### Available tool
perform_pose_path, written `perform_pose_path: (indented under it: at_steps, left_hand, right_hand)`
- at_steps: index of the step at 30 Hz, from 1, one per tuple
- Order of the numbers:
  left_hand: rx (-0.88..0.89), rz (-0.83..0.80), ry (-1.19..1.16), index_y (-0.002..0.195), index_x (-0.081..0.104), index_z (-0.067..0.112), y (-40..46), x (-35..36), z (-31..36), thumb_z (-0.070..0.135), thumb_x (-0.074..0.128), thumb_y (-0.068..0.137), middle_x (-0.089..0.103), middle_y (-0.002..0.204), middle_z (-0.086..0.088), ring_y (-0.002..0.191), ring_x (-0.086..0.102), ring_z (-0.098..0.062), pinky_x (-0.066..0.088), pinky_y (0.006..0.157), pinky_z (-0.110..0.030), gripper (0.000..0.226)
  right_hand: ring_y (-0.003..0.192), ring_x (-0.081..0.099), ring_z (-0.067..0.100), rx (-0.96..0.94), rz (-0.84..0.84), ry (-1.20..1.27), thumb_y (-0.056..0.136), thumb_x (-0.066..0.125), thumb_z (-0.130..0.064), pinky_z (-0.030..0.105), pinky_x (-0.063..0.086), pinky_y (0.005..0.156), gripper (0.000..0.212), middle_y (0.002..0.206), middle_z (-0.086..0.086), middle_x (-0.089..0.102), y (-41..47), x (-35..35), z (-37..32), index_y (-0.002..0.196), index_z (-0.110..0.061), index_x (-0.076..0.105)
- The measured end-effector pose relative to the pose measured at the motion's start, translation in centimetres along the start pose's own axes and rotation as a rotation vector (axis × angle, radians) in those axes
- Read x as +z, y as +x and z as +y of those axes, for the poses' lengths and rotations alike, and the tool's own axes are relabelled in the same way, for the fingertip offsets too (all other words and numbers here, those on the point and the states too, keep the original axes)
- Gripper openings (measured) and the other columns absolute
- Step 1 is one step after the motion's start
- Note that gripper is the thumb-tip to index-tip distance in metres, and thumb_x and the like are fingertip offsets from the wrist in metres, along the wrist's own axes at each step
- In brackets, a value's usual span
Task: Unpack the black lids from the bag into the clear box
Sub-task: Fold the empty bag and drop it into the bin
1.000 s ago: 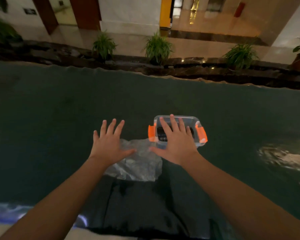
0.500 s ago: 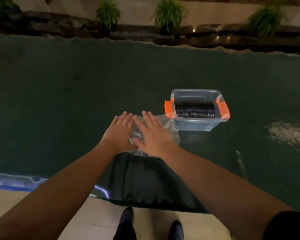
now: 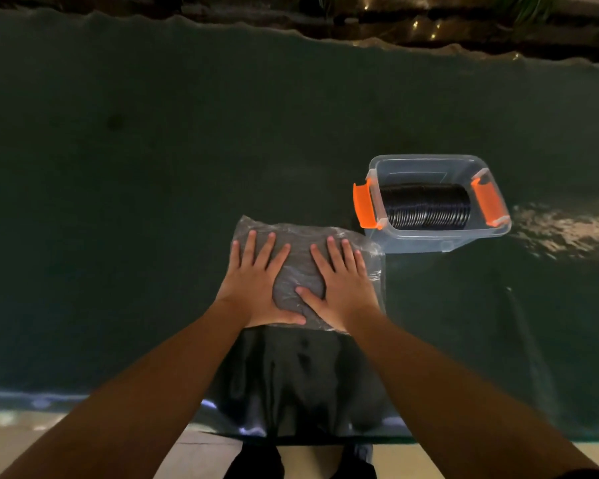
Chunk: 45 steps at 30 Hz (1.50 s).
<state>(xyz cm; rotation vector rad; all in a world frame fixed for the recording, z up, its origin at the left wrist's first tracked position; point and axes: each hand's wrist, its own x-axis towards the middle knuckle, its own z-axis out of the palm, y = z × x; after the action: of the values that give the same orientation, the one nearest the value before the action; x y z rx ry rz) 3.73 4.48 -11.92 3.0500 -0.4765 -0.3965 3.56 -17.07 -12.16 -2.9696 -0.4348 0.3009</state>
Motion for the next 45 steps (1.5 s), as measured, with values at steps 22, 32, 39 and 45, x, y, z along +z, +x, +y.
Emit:
perform_pose_path:
  at_steps: [22,32,39,45]
  left_hand:
    - [0.078,-0.156,-0.029,0.147,0.045,0.024,8.4,-8.5,2.0,0.045,0.049,0.101,0.05,0.144,-0.006,0.134,0.043,-0.029,0.039,0.106,-0.051,0.051]
    - [0.053,-0.294,-0.294,0.098,0.071,0.016,3.0,-15.5,3.1,0.026,0.061,0.097,0.069,0.11,-0.006,0.104,0.064,-0.024,0.051,0.093,-0.039,0.015]
    - [0.016,-0.112,-1.036,0.082,0.061,0.011,-6.2,-23.0,0.9,0.018,0.071,0.093,0.078,0.087,-0.004,0.074,0.064,-0.012,0.049,0.069,-0.03,0.017]
    - [-0.062,0.199,-1.374,0.078,0.064,0.02,-11.9,-27.8,-0.5,0.02,0.064,0.096,0.074,0.093,-0.011,0.083,0.066,-0.018,0.055,0.07,-0.029,0.018]
  right_hand:
    - [0.151,-0.018,0.014,0.424,0.078,0.315,0.096,0.02,-0.072,0.036,0.0,0.121,0.083,0.169,-0.001,-0.007,-12.0,-2.1,6.3,0.159,-0.025,-0.006]
    - [0.136,0.035,0.007,0.361,0.215,0.632,0.098,0.042,-0.056,0.029,0.033,0.111,0.057,0.151,-0.006,0.037,-15.5,-5.3,2.9,0.148,-0.03,0.033]
    - [0.11,0.061,0.01,0.638,0.253,1.349,0.091,0.072,-0.035,0.022,0.048,0.09,0.036,0.127,0.002,0.06,-13.9,-9.0,-2.0,0.12,-0.024,0.053]
    - [0.111,0.069,0.032,0.361,-0.088,1.97,0.089,0.075,-0.018,0.047,0.051,0.102,0.064,0.12,0.016,0.071,-10.6,-17.3,-5.3,0.142,-0.015,0.04]
